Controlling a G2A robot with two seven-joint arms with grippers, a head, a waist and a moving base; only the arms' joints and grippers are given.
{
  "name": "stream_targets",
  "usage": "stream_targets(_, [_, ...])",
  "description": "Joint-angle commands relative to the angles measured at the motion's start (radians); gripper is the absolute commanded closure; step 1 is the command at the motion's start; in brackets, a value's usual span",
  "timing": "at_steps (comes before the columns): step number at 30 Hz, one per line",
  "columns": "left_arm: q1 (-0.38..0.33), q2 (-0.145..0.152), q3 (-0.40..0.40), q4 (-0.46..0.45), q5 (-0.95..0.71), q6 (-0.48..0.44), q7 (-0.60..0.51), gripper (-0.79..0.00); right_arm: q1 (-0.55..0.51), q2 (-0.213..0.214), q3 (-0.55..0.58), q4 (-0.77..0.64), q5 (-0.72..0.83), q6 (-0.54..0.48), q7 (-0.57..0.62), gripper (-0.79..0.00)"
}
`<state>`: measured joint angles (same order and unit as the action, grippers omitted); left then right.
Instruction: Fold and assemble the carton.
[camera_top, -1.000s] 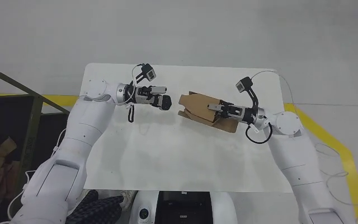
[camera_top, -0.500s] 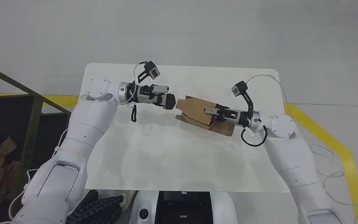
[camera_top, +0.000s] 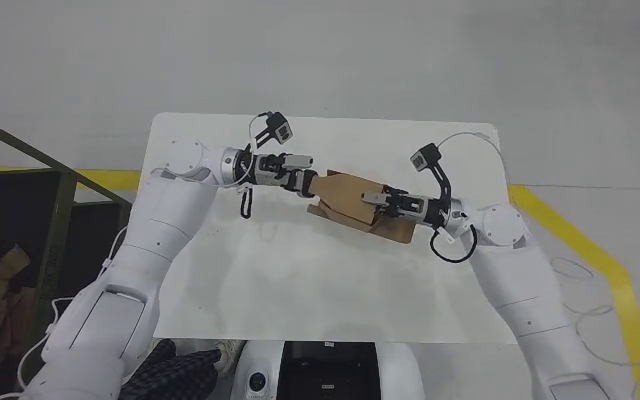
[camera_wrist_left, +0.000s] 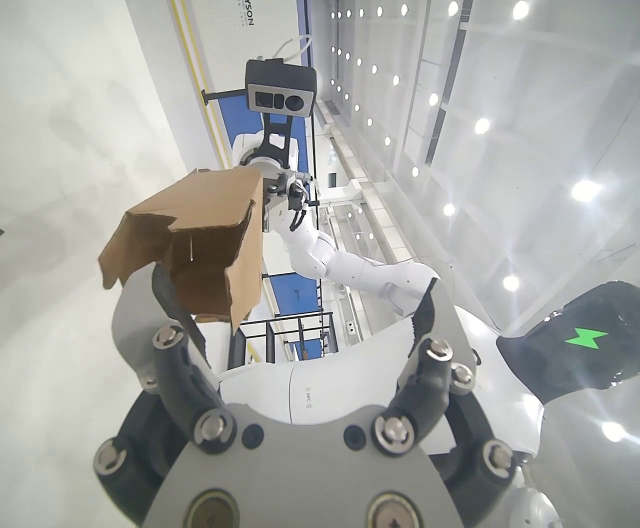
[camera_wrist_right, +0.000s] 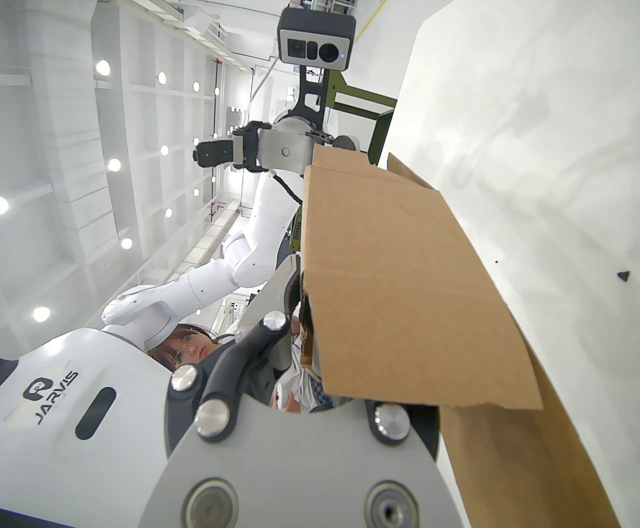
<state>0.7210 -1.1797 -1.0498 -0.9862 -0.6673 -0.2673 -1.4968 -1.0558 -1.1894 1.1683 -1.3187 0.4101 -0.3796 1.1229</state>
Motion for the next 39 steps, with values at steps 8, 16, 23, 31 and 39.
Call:
stream_targets(8, [-0.013,-0.003,-0.007,0.006,-0.038,-0.005,-0.03,-0.785,0.013,-0.004,-0.032,0.028,-0.035,0.018,-0.044,0.0])
stream_targets(16, [-0.01,-0.009,0.005,-0.01,-0.053,0.001,-0.038,-0.785,0.021,-0.009,-0.065,0.032,-0.059,0.031,-0.073,0.0])
stream_targets(23, [-0.018,-0.014,0.018,-0.021,-0.056,0.003,-0.039,-0.785,0.024,-0.013,-0.087,0.035,-0.078,0.046,-0.091,0.0])
stream_targets(31, [-0.035,-0.028,0.059,-0.005,-0.058,0.009,-0.039,-0.785,0.036,-0.018,-0.11,0.034,-0.073,0.054,-0.101,0.0])
stream_targets(39, [-0.059,-0.043,0.094,0.026,-0.065,0.002,-0.039,-0.785,0.041,-0.021,-0.121,0.033,-0.065,0.055,-0.108,0.0])
